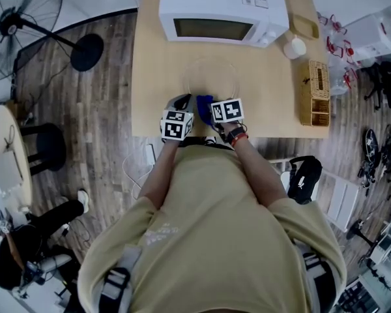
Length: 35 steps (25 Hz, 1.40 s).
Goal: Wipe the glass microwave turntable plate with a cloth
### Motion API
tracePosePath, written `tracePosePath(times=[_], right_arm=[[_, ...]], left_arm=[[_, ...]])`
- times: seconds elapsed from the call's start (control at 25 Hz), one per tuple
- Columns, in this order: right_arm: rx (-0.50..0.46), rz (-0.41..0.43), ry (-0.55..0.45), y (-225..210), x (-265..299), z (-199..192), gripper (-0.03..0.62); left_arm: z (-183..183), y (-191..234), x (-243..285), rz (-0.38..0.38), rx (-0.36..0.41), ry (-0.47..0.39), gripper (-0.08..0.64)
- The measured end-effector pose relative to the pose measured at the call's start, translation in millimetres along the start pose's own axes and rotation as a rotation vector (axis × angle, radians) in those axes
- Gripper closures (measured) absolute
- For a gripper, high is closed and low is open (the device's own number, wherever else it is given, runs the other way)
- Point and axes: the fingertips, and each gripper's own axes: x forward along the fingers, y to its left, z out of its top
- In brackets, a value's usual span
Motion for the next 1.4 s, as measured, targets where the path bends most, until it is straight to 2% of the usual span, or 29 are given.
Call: tracePosePath(times=[0.6,1.08,1.16,1.4], right_arm=[[0.043,-0.031,-0.017,-29.2,-21.4,-10.1,0.520],[0.120,-0.050,-0.048,-57.1,-37.6,-18.5,0.519],[0.108,-0.050,-0.037,-62.0,-40.1,-19.1,0.519],[-0.016,-0.053,0.028,-74.2,-48.4,-18.3,0.520]], left_arm=[[4.8,-26.9,16.5,-0.041,0.023,0.015,0.541],[5.1,-42.1,26.0,-0.054,0.047,0.023,0.541],[5.3,-44.4,27.7,-0.059,0.052,0.025,0.541],[4.8,-48.6,26.6,-0.070,0.065,0.034,0.541]])
